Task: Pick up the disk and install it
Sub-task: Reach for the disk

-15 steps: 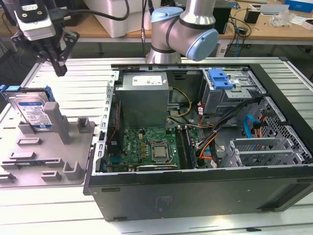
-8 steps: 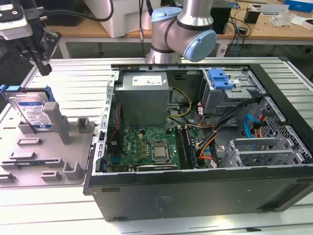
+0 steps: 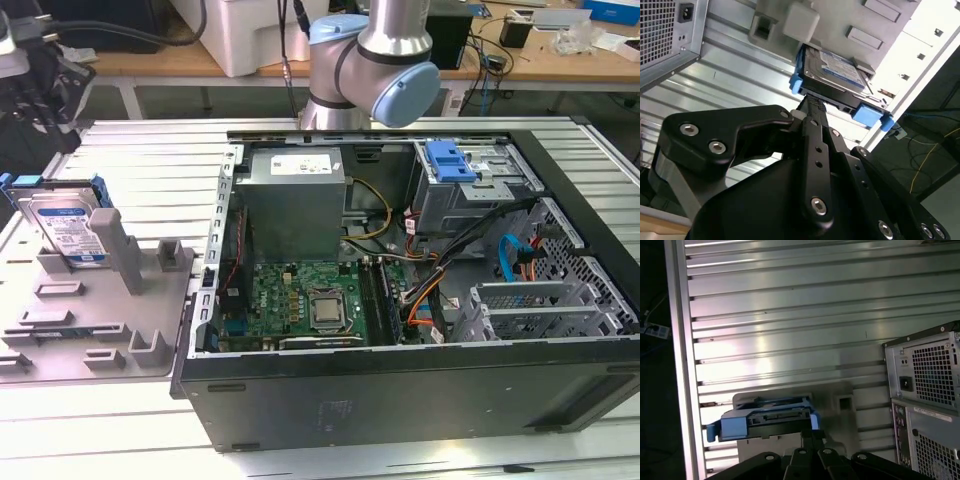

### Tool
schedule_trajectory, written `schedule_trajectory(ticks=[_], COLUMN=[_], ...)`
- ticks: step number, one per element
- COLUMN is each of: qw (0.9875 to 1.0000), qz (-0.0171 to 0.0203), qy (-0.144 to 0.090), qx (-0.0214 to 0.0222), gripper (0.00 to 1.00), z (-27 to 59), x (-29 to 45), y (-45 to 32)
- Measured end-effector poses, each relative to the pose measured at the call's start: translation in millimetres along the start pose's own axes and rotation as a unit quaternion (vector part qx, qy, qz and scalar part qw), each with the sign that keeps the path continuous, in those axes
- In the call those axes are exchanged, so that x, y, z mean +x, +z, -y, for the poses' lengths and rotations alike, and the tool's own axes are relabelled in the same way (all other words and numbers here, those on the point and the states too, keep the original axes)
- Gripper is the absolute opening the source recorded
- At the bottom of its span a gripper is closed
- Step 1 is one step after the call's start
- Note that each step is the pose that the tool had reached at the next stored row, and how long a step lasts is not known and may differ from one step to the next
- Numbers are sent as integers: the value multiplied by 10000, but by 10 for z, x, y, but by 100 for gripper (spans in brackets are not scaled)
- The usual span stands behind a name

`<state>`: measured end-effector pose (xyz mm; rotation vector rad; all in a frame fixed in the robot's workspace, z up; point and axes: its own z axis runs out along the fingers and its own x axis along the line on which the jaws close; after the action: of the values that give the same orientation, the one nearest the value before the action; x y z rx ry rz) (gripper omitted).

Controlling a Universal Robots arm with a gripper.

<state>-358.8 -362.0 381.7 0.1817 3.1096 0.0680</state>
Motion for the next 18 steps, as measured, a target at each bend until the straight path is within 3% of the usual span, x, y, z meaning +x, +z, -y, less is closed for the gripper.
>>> schedule_trajectory(ticks=[13, 18], qw=[10000, 10000], qz=[3, 2], qy=[52, 52], qx=[1, 1], gripper=[11, 11], z=[-21, -20], x=[454, 463], y=[18, 17])
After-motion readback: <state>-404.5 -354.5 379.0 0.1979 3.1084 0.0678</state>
